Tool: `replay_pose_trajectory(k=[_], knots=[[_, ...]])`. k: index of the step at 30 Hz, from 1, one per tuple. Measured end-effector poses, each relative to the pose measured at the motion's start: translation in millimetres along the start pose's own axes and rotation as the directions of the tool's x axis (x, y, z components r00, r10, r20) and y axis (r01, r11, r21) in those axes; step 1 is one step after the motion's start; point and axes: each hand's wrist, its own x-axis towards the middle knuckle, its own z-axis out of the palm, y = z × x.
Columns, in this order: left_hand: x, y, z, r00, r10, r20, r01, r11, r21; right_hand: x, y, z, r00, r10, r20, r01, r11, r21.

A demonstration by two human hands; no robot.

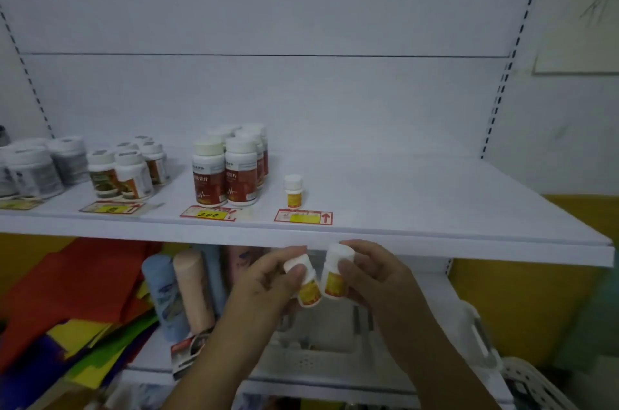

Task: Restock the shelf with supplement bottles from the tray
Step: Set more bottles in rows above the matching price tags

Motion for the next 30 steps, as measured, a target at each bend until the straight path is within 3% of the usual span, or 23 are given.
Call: replay_pose_trajectory(k=[3,6,9,13,17,21,27,30], knots=[[8.8,17.2,-1.7,0.999,0.041,-0.030,-0.039,0.997,0.067,11.0,-7.6,3.9,0.999,-0.043,-0.007,0.043,0.998,-0.044],[30.6,53.8,-11.6,0.974,0.224,-0.016,-0.214,0.948,0.235,35.1,-16.5,4.3,0.987,-0.138,-0.083,0.129,0.986,-0.106],[64.3,99.3,-18.9,0.922,0.384,0.039,-0.364,0.831,0.420,71.8,-22.7,6.3,0.973,-0.204,-0.112,0.178,0.963,-0.203],[118.7,145.5,-13.1,0.886,0.450,0.114,-0.409,0.640,0.650,119.3,-18.0,17.0,0.971,-0.200,-0.135,0.134,0.913,-0.386],[161.9,161.2,-4.0,0.901,0.364,0.234,-0.391,0.449,0.804,147.1,-6.9,17.3,0.974,-0.152,-0.166,0.043,0.849,-0.526],[189.7,151.5,-3.7,0.931,0.214,0.294,-0.350,0.308,0.885,153.4,1.9,10.3,0.980,-0.133,-0.150,0.029,0.833,-0.552],[206.2,123.2,0.9,0.936,0.016,0.351,-0.346,0.216,0.913,156.7,9.7,8.5,0.988,-0.126,-0.091,0.045,0.791,-0.610],[210.0,115.1,2.8,0.933,-0.070,0.352,-0.325,0.255,0.911,158.7,11.5,6.8,0.989,-0.129,-0.072,0.060,0.797,-0.600]])
